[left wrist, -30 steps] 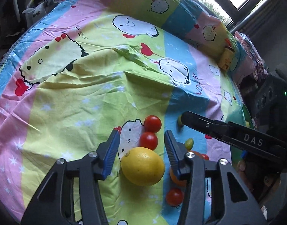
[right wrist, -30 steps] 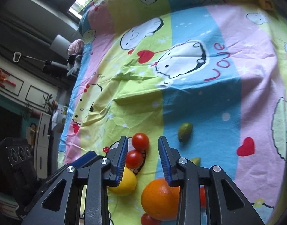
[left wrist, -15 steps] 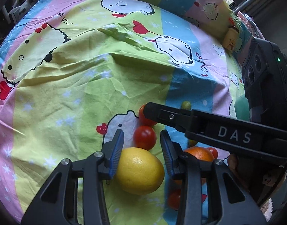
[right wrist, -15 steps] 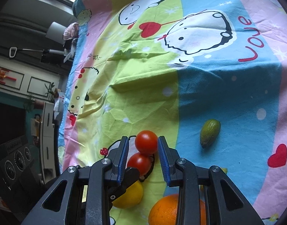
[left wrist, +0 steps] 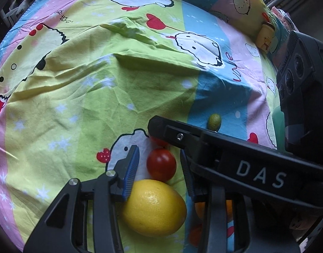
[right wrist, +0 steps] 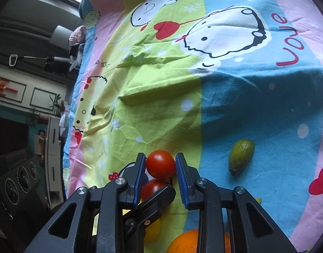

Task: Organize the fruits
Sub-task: 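Close the right gripper on a cherry tomato while the left gripper closes on another, then lift the held cherry tomatoes off the sheet with both grippers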

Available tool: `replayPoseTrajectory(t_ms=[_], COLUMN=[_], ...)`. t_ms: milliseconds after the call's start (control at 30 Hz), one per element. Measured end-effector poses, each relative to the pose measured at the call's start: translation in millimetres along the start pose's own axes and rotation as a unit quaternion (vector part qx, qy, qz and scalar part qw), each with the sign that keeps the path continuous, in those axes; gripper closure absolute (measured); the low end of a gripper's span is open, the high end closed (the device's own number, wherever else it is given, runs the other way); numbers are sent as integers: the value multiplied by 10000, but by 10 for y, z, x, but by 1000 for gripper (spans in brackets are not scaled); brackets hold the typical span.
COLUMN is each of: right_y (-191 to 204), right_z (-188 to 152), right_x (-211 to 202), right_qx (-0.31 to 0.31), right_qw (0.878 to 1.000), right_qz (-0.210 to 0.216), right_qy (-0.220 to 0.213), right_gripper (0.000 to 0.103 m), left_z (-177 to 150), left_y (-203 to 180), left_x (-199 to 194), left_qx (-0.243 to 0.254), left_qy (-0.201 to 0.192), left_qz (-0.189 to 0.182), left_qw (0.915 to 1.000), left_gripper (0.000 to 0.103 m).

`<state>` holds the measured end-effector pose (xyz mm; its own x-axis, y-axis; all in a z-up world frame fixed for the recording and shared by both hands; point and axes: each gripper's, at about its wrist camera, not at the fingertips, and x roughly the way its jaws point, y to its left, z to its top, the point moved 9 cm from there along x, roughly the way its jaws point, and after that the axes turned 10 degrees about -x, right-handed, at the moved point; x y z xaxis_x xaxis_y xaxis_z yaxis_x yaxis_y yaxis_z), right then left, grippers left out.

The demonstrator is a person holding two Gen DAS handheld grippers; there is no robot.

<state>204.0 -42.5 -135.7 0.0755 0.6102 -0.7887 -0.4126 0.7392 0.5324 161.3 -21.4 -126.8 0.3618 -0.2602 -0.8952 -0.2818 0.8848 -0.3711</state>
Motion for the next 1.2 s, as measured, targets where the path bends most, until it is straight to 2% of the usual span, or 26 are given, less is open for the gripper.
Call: replayPoseTrajectory(t_ms=[67, 233, 433, 700, 967, 1200], right_y=[-25, -151, -223, -322, -361, -365], right_z=[2, 0, -16, -47, -124, -154], right_x=[-14, -130, -330, -580, -786, -829], right_qx=[67, 183, 254, 277, 255, 278], right_qw=[10000, 9994, 9979, 9931, 9889, 9883], right_qz=[36, -232, -401, -831, -1040, -1049], right_qy=[-9, -159, -432, -786, -1025, -1074], right_gripper=[72, 72, 72, 72, 72, 72], left_z=[-1, 9, 33, 33, 43, 40], left_y=[-13, -22, -53, -49, -169, -234], left_x=[0, 11, 32, -20, -162, -219], left_qx=[54, 28, -10, -189, -191, -217], left_qy=[-53, -162, -279, -449, -844, -980], left_qz=[62, 37, 36, 22, -162, -255], left_qw=[10000, 9999, 9996, 9988, 9961, 9946], left_gripper=[67, 77, 76, 76, 76, 78])
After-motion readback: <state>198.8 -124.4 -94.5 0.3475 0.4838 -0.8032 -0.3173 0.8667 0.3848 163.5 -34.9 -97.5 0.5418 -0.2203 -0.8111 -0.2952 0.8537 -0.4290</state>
